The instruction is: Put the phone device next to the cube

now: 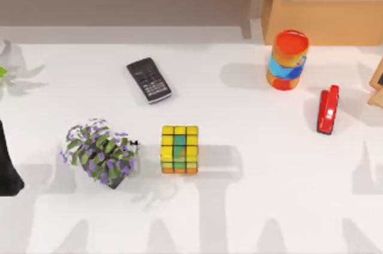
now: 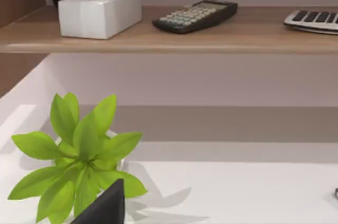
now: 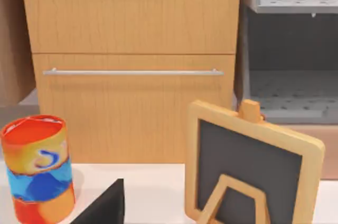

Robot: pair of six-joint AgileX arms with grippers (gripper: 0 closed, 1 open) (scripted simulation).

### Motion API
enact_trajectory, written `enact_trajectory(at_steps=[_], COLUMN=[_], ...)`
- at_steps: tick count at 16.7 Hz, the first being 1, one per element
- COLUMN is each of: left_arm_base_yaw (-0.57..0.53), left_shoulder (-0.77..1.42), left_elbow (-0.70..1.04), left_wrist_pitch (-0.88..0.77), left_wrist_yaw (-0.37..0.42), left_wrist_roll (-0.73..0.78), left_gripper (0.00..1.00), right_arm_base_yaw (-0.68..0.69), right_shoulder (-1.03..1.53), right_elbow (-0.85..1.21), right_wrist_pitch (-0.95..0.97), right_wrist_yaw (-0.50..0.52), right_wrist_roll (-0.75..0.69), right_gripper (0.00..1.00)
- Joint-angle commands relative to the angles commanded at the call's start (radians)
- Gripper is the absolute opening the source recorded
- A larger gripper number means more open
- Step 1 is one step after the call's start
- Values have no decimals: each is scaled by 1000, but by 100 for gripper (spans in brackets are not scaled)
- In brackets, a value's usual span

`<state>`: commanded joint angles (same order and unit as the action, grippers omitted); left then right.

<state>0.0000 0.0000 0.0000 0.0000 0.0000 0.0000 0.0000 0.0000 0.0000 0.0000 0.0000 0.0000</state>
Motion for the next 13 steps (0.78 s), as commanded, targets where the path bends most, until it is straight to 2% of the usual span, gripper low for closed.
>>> enact_trajectory(at_steps=[3, 6, 9, 13], left_arm_base_yaw=[0, 0, 0, 0], left_shoulder=[0, 0, 0, 0], left_elbow=[0, 0, 0, 0], left_wrist_pitch=[0, 0, 0, 0], left_wrist_yaw=[0, 0, 0, 0], left_wrist_roll=[0, 0, 0, 0], left_gripper=[100, 100, 100, 100], right_arm_base_yaw=[-6, -47, -116, -233], right_shoulder=[12, 108, 300, 677], right_elbow=[8, 72, 181, 359], right_wrist_pitch=[-9, -74, -185, -376], right_wrist_yaw=[0, -2, -5, -11], right_wrist_roll=[-10, -89, -224, -450], right_gripper=[100, 100, 100, 100])
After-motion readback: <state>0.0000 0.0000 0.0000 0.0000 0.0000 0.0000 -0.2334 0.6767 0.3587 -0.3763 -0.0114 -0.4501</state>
